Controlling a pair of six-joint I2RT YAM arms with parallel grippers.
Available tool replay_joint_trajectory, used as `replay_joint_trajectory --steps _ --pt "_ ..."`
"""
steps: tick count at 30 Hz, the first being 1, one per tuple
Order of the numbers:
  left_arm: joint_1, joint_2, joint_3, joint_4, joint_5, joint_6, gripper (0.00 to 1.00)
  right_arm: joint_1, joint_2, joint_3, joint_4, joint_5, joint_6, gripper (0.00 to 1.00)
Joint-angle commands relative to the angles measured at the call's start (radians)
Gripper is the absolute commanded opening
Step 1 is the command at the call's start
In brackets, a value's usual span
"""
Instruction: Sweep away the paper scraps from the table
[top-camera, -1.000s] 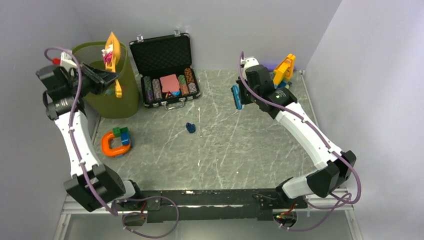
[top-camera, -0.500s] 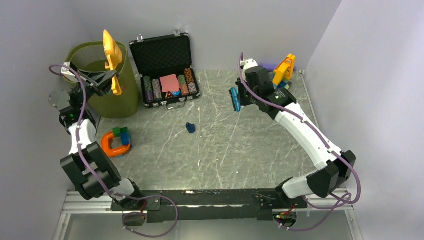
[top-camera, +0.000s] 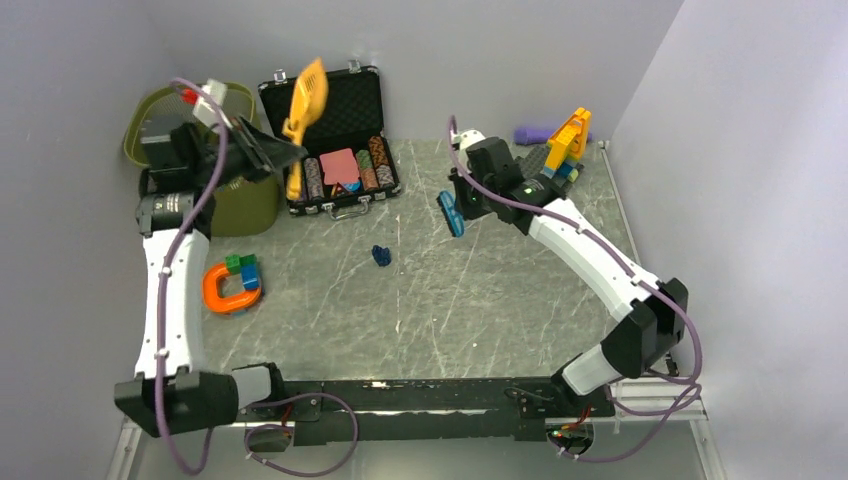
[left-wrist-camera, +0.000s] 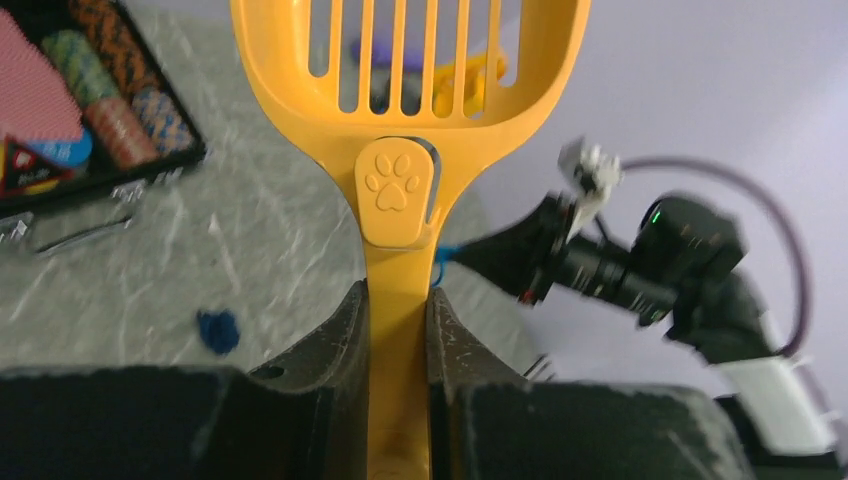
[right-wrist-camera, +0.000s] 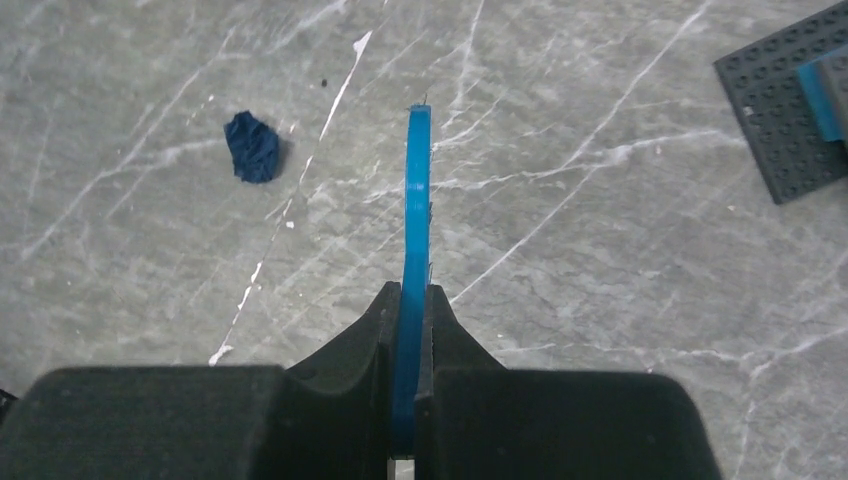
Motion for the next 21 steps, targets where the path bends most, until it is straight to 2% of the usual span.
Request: replay_joint_trajectory --steps 1,6,11,17,21 --pt "-0.173 -0.068 0.022 -0.502 -0.352 0.478 0.00 0.023 0.041 0.042 0.038 -0.025 -0.041 0.00" --pt "-0.373 -0.084 -0.092 -0.660 -0.618 0.577 0.00 0.047 0.082 0.039 0.083 0.043 -0.070 0.00" --pt "-0.556 -0.085 -0.203 -0.732 -0.798 0.570 0.00 0.063 0.159 0.071 0.101 0.062 -0.131 0.00" --pt "-0.749 -0.030 -0.270 -0.780 -0.885 0.553 0.00 0.072 0.283 0.155 0.114 0.005 -0.231 0.00" --pt "-0.797 0.046 -0.315 -0.769 -0.886 0.556 0.00 0.073 0.350 0.199 0.171 -0.067 -0.239 0.00"
